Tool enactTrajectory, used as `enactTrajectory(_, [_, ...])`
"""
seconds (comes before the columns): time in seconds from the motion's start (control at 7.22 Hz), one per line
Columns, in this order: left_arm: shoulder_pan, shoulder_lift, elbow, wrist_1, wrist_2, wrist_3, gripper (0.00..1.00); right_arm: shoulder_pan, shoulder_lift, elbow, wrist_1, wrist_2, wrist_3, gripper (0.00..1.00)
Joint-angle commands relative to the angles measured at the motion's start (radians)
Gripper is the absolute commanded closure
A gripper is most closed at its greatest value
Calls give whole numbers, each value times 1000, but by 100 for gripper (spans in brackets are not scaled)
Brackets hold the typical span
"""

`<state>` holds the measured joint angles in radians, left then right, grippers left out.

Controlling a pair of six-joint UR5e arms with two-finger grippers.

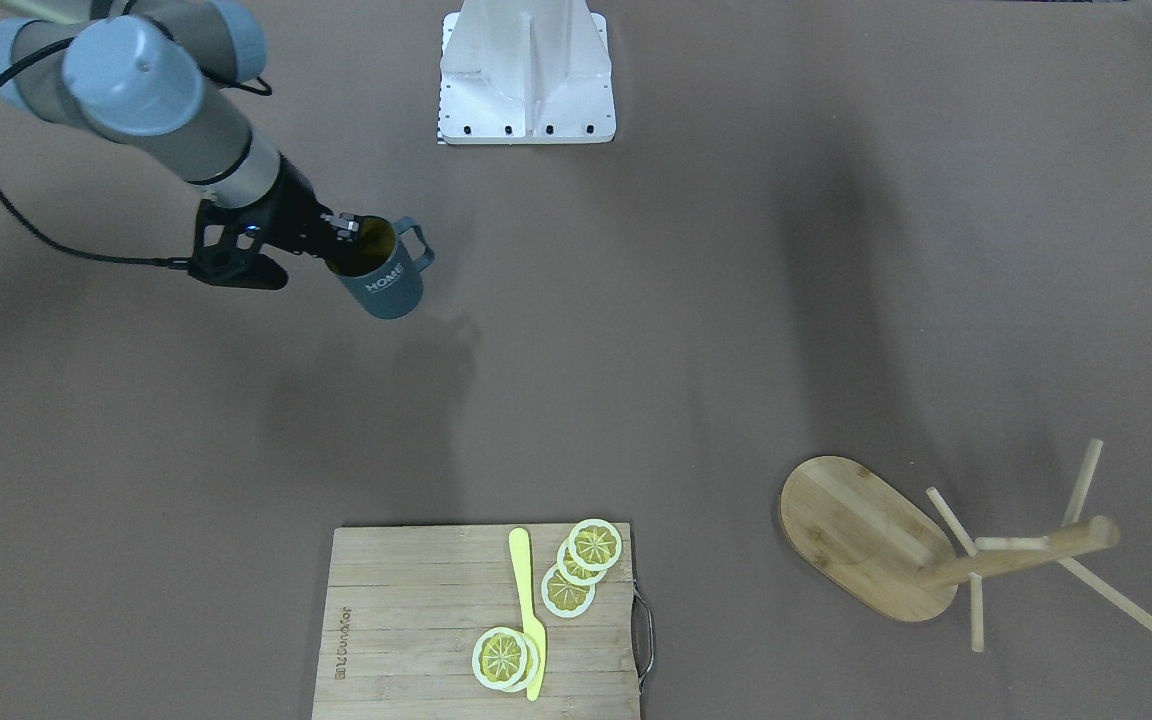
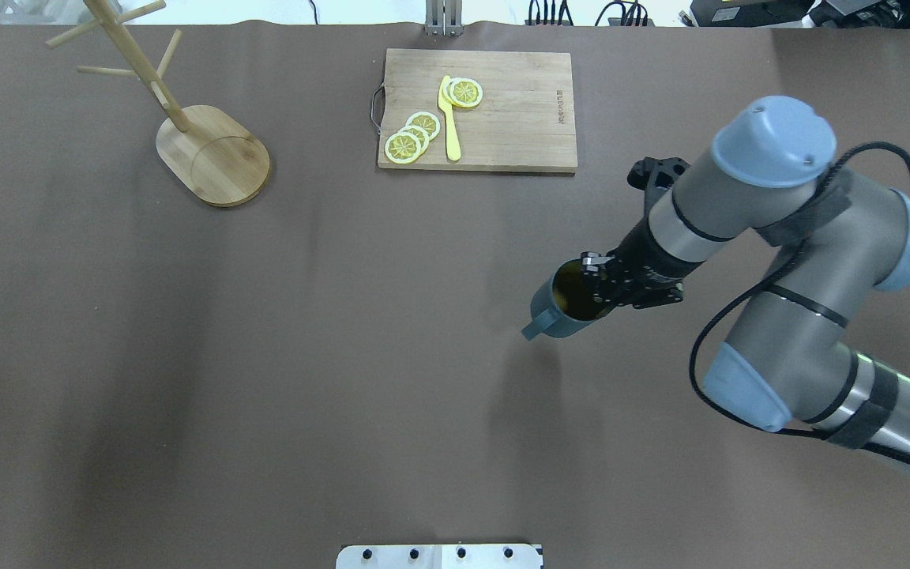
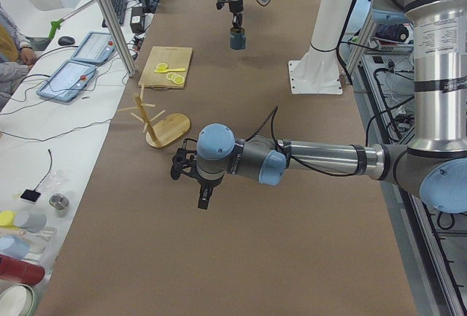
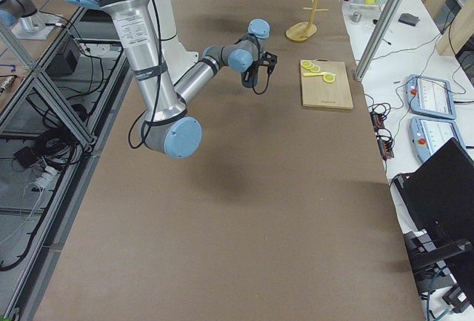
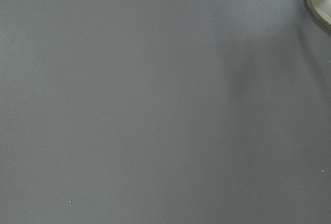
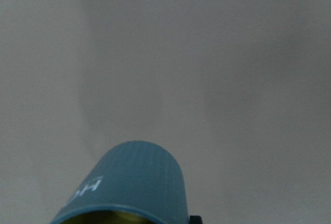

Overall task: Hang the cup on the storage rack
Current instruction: 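Carry the blue mug in the right gripper to the table center and lower it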

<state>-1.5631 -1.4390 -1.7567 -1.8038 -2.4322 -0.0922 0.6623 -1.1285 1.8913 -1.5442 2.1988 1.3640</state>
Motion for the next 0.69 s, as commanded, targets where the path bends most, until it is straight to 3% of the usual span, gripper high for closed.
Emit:
enactTrajectory(0.0, [0, 0, 2, 0, -23, 0, 2, -99, 119, -11, -126, -73, 84, 100])
enactTrajectory(0.28, [0, 15, 0, -17, -77, -1, 2, -148, 156, -55, -111, -97, 157, 100])
enactTrajectory(0.55, [0, 20, 3, -29, -77, -3, 2, -176, 223, -162, -41, -129, 240, 100])
